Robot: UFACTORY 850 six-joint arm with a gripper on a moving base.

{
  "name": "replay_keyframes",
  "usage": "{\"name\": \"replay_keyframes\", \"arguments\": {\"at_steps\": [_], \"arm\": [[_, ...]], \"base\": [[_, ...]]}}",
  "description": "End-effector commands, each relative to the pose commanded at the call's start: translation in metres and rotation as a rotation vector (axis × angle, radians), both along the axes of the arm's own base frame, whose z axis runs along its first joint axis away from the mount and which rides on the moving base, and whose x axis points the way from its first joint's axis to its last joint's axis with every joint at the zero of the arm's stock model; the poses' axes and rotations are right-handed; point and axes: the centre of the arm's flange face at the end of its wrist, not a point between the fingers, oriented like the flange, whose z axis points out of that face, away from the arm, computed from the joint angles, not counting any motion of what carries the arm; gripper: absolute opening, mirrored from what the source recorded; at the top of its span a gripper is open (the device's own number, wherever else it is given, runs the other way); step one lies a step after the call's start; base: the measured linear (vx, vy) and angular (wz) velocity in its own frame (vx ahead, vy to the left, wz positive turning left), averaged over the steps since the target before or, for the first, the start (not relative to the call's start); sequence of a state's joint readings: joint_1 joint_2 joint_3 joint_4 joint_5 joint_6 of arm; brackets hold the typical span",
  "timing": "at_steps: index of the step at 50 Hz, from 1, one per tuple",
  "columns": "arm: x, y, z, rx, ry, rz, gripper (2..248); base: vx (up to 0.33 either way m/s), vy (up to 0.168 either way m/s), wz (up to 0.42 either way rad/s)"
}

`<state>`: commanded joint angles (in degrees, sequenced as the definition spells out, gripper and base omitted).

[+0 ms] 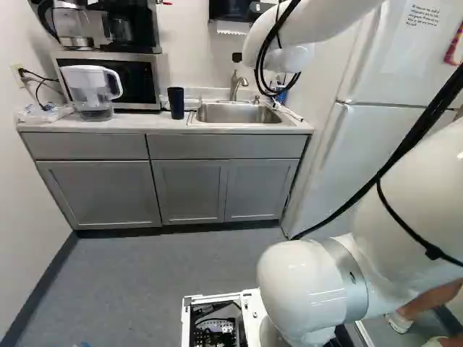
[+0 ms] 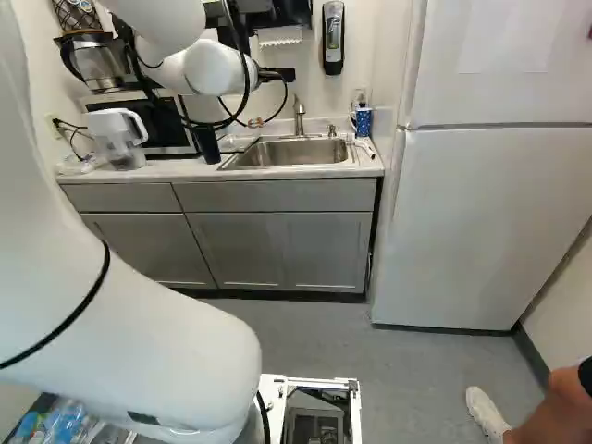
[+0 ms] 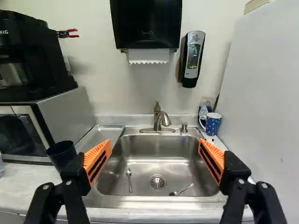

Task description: Rinse the cup and place it in the tray

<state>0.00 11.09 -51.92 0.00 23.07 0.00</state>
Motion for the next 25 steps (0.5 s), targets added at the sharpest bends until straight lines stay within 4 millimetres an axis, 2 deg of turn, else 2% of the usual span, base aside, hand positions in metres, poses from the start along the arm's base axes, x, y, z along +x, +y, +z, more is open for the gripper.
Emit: {"name": "replay_keyframes", "arguments": {"at_steps": [25], "arm": [[0.0000, 0.0000, 0.0000, 0.000, 0.000, 0.000, 247]], "base": [[0.052, -0.008, 0.000]]}}
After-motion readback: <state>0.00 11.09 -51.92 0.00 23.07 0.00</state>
